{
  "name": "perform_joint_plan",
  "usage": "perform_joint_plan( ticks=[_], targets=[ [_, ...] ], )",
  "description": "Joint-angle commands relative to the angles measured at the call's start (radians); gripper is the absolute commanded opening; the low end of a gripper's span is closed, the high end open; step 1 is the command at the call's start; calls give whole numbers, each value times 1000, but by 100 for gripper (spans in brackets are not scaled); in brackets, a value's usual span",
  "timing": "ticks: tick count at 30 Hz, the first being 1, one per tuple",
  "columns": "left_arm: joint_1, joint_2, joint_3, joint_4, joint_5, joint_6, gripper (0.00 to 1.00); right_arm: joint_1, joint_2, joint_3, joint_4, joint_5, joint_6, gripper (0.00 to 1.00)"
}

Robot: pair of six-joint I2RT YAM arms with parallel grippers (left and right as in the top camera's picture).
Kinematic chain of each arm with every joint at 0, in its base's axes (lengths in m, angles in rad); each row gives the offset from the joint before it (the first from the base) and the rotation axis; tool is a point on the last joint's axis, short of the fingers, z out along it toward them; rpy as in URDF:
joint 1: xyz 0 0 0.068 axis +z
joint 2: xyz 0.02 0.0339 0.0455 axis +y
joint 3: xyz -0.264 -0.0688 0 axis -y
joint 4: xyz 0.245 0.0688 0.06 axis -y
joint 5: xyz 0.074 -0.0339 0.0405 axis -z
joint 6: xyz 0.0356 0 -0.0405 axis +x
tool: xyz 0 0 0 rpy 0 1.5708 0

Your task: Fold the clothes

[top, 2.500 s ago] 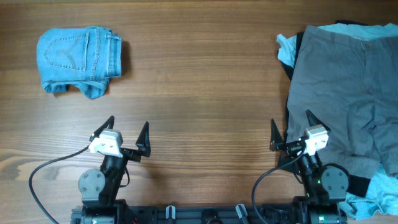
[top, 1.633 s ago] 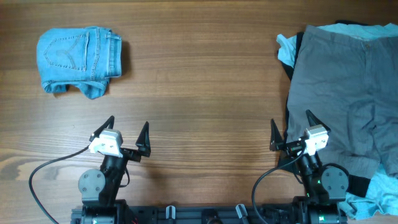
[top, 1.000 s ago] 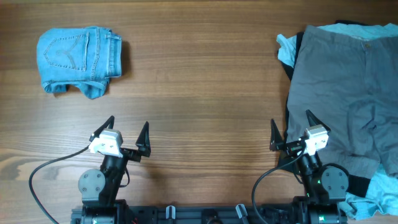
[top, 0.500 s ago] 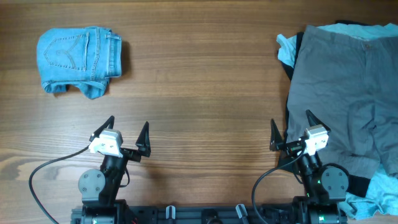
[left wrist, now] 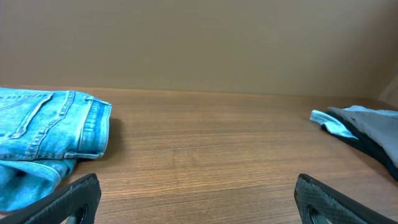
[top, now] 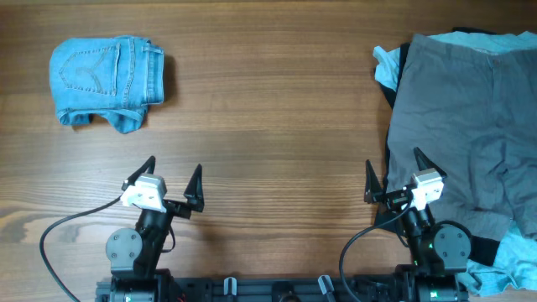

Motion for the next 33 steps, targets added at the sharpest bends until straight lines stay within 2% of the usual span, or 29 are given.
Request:
perform_joint_plan(
  ticks=[1,6,10,13,15,18,20,23,25,26,27,29,33],
  targets=[
    [-8,-6,0,1,120,-10,100,-5,-4,-11,17,-129,21,100],
    [-8,-5,23,43,184,-14,100,-5,-4,-6,74,-168,259,100],
    [-8,60,121,39,184,-58,100,-5,7,74,54,-169,292,100],
    [-8,200,235,12,185,-98,100,-5,72,201,-19,-167,286,100],
    [-8,334,358,-57,188,-100,100,-5,174,322,-118,-160,282,100],
    [-8,615,614,-237,188,-111,100,-5,417,537,-316,-171,278,100],
    [-8,774,774,-369,192,-114,100,-5,590,681,-447,-206,225,100],
    [-8,995,999,-557,208,-114,100,-5,836,885,-591,-406,210,100],
    [-8,1073,1074,-601,230,-114,100,-5,942,937,-612,-533,205,100],
    [-8,1096,1091,-600,272,-114,100,-5,977,951,-610,-528,206,100],
    [-8,1113,1099,-589,321,-114,100,-7,1044,978,-615,-484,213,100],
    [-8,1117,1099,-585,330,-113,100,-17,1123,1009,-626,-363,267,100],
    [-8,1118,1099,-590,330,-109,100,-56,1379,1101,-628,75,336,100]
  ],
)
